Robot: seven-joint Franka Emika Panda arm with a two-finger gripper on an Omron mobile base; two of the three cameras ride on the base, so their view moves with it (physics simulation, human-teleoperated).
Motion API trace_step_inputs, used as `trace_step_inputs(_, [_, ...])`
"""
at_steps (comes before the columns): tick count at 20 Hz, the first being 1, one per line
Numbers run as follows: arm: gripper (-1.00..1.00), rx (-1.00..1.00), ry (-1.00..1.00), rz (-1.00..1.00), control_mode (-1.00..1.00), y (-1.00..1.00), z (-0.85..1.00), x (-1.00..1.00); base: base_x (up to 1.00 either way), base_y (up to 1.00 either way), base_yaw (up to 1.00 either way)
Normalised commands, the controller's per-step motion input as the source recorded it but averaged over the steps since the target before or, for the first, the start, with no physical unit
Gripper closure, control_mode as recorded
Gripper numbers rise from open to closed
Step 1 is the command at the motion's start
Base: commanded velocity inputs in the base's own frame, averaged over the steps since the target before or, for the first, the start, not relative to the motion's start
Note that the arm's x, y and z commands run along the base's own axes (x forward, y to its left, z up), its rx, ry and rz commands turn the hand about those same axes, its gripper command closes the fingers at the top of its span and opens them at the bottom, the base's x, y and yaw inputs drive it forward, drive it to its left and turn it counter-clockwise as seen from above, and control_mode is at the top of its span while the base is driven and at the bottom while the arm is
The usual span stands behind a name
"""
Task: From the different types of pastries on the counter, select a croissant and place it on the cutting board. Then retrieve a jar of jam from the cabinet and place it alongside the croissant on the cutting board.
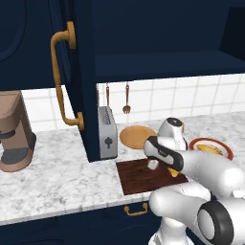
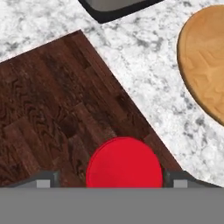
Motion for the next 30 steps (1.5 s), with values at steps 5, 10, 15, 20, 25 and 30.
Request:
trace_step_inputs(5, [-1.0,0.01,-0.18,0.0,-1.0,-0.17,-0.01,-0.53,0.0,0.0,0.0])
trace_step_inputs(10, [-1.0,0.07,-0.27,0.0,-1.0,-0.35,0.01,-0.71,0.0,0.0,0.0])
trace_step_inputs(15, [-1.0,0.14,-0.3,0.0,-1.0,-0.51,0.08,-0.77,0.0,0.0,0.0])
trace_step_inputs(20, [-1.0,0.27,-0.28,0.0,-1.0,-0.94,0.0,-0.76,0.0,0.0,0.0])
trace_step_inputs(25, [-1.0,0.33,-0.32,0.0,-1.0,-0.99,0.03,-0.77,0.0,0.0,0.0])
trace_step_inputs(30, [-1.0,0.18,-0.34,0.0,-1.0,-0.61,0.04,-0.79,0.0,0.0,0.0])
